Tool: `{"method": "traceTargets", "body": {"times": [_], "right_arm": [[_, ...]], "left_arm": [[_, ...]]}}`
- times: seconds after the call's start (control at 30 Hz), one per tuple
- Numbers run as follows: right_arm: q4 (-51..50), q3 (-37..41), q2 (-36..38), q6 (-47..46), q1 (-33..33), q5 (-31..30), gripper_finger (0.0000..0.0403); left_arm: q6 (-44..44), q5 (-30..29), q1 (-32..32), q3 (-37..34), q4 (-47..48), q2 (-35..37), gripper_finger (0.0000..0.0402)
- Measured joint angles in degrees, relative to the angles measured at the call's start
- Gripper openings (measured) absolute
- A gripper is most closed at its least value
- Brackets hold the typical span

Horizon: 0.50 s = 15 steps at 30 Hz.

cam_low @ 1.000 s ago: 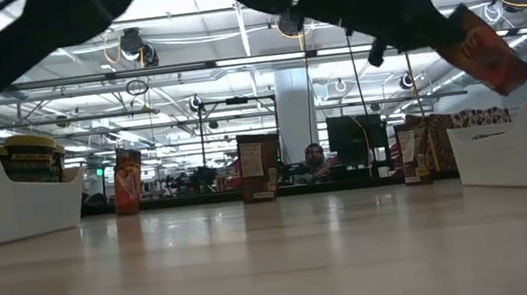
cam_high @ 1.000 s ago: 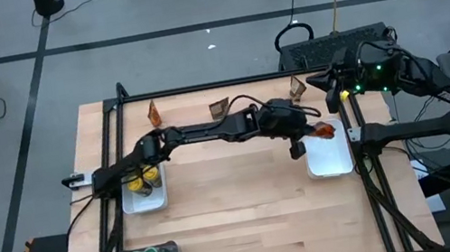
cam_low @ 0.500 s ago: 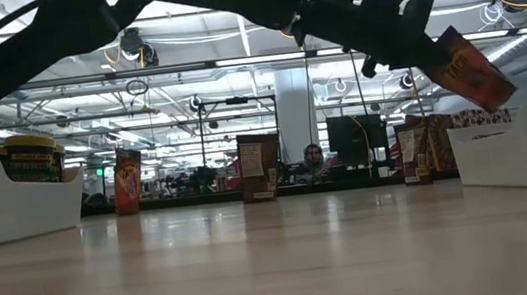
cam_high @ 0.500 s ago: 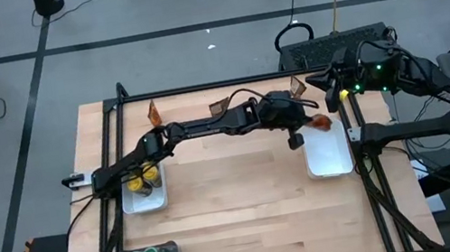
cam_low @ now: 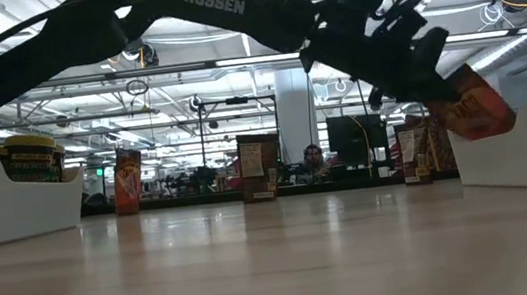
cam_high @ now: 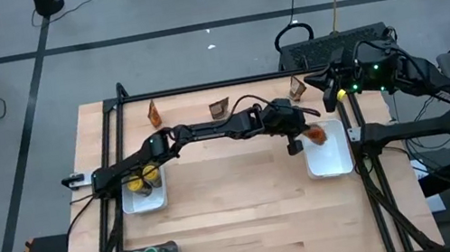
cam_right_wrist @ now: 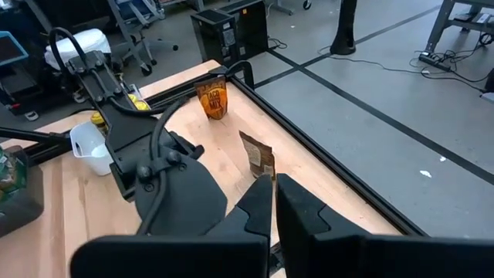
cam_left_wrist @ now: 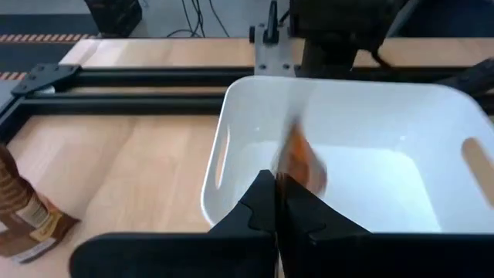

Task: Sort spices by type
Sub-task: Put the bottom orange seasoning bag into the right white bin

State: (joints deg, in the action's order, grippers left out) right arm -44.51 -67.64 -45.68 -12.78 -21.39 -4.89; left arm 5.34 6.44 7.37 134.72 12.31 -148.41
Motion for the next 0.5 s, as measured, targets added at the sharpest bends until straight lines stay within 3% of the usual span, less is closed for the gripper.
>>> {"method": "traceTargets", "body": {"times": [0.5], "right_arm": [[-0.6, 0.0, -0.1, 1.0, 0.0, 0.0, 0.0000]], "left_arm": [[0.1, 0.0, 0.2, 0.0, -2.6, -0.5, 0.0000]]}}
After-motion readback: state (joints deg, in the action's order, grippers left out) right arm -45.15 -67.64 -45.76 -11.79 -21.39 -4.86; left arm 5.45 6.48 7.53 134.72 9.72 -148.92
